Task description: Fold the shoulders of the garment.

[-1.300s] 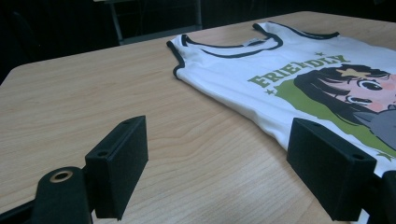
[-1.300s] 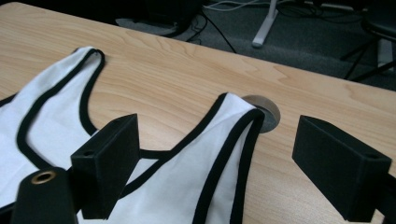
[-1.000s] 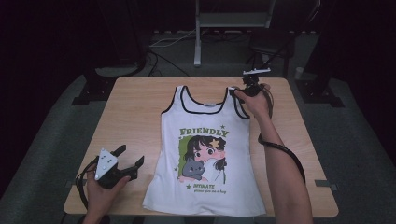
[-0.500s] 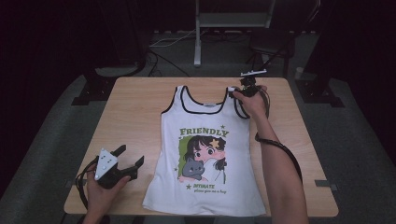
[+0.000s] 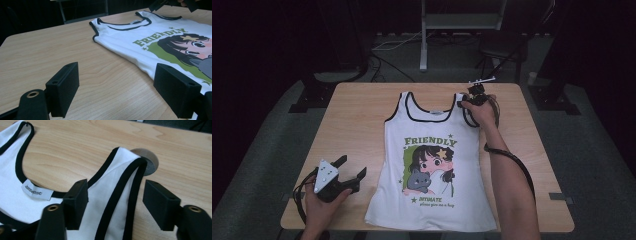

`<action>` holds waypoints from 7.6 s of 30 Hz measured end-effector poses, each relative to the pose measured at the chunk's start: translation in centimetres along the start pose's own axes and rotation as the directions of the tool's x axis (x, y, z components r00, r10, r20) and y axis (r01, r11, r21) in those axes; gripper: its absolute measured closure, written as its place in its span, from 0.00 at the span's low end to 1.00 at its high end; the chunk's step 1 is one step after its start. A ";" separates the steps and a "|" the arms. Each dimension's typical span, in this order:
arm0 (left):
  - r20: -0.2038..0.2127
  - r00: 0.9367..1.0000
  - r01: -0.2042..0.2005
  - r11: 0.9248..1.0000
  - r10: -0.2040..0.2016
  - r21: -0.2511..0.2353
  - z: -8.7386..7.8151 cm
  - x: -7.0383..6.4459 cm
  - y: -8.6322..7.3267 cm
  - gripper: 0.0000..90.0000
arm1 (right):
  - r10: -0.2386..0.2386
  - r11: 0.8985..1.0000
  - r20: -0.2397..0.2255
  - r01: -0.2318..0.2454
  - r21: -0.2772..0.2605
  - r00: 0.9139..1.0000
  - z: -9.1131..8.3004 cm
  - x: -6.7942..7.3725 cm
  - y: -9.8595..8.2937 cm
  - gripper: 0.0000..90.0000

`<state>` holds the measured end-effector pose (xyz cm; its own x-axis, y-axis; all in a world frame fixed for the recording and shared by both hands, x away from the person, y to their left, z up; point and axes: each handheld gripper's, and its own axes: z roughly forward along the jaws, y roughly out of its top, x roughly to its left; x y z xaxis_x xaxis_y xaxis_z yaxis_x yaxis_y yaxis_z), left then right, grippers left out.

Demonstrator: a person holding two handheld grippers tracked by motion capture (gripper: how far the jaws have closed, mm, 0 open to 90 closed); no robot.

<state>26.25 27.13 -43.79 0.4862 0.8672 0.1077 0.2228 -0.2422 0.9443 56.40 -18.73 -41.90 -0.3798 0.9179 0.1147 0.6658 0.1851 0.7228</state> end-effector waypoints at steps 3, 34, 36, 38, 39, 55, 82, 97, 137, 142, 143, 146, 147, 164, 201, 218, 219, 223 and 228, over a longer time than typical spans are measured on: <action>-0.001 1.000 -0.005 1.000 0.005 0.003 0.0 0.0 0.0 0.22 | 0.006 1.000 -0.008 -0.006 0.003 1.000 0.2 0.0 -0.1 0.46; -0.001 1.000 -0.006 1.000 0.006 0.002 0.1 -0.1 0.0 0.22 | 0.063 0.998 0.018 -0.063 -0.003 0.998 0.9 -0.7 -0.8 0.50; -0.001 1.000 -0.010 1.000 0.010 0.004 0.0 0.0 0.0 0.22 | 0.059 0.998 0.019 -0.060 0.005 0.998 1.1 -0.8 -0.9 0.51; 0.000 1.000 -0.009 1.000 0.009 0.005 0.1 -0.1 0.0 0.22 | 0.060 0.998 0.018 -0.060 0.002 0.998 1.2 -0.8 -1.0 0.52; 0.000 1.000 -0.008 1.000 0.008 0.005 0.1 -0.1 0.0 0.22 | 0.058 0.998 0.020 -0.058 0.002 0.998 1.2 -0.8 -1.0 0.53; -0.001 1.000 -0.012 1.000 0.012 0.004 0.0 -0.1 0.0 0.22 | 0.008 1.000 -0.007 -0.008 0.003 1.000 1.2 -0.1 -1.2 0.92; -0.005 1.000 -0.004 1.000 0.004 0.001 0.0 -0.1 0.0 0.22 | -0.029 0.994 -0.120 0.015 -0.111 0.992 -2.1 1.2 -0.9 0.94; -0.007 1.000 -0.003 1.000 0.003 0.002 0.0 0.0 0.0 0.22 | -0.102 0.983 -0.175 0.073 -0.165 0.979 -4.2 3.1 -1.5 0.94; -0.011 1.000 -0.002 1.000 0.002 0.003 0.0 -0.1 0.0 0.22 | -0.350 0.931 -0.204 0.316 -0.181 0.914 -6.9 7.6 -5.6 0.90; -0.011 1.000 0.000 1.000 0.000 0.002 0.0 -0.1 0.0 0.22 | -0.359 0.929 -0.209 0.329 -0.168 0.909 -6.8 7.8 -6.3 0.89; -0.011 1.000 -0.001 1.000 0.001 0.002 0.0 -0.1 0.0 0.22 | -0.365 0.928 -0.211 0.335 -0.166 0.907 -6.8 7.8 -6.5 0.88; -0.010 1.000 -0.001 1.000 0.002 0.003 0.0 -0.1 0.0 0.22 | -0.372 0.926 -0.214 0.345 -0.154 0.903 -6.8 7.9 -6.9 0.88; -0.011 1.000 -0.002 1.000 0.002 0.002 0.0 -0.1 0.0 0.22 | -0.368 0.928 -0.215 0.341 -0.151 0.905 -6.8 8.0 -7.0 0.88; -0.008 1.000 0.004 1.000 -0.004 0.000 0.0 0.0 0.0 0.22 | -0.442 0.897 -0.227 0.422 -0.136 0.868 -6.7 10.1 -7.2 0.66; -0.011 1.000 -0.003 1.000 0.003 0.004 0.0 -0.1 0.0 0.22 | -0.502 0.865 -0.307 0.475 -0.163 0.809 -6.8 11.3 -8.0 0.85; -0.011 1.000 -0.008 1.000 0.008 0.005 0.0 -0.1 0.0 0.22 | -0.536 0.841 -0.337 0.523 -0.135 0.774 -7.2 12.0 -10.6 0.80; -0.011 1.000 -0.008 1.000 0.008 0.004 0.0 -0.1 0.0 0.22 | -0.540 0.838 -0.340 0.531 -0.130 0.770 -7.2 12.0 -10.7 0.79; -0.013 1.000 -0.004 1.000 0.005 0.004 0.0 -0.1 0.0 0.22 | -0.546 0.833 -0.340 0.541 -0.118 0.766 -7.6 12.0 -11.0 0.76; -0.012 1.000 -0.011 1.000 0.011 0.006 0.0 -0.2 0.0 0.22 | -0.553 0.831 -0.308 0.540 -0.134 0.774 -8.9 11.7 -10.9 0.69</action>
<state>26.17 26.99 -43.80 0.4781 0.8698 0.1218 0.2225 -0.2541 0.9412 39.00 -13.13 -42.33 -0.8602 0.4998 -0.1009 0.2620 0.6030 0.7535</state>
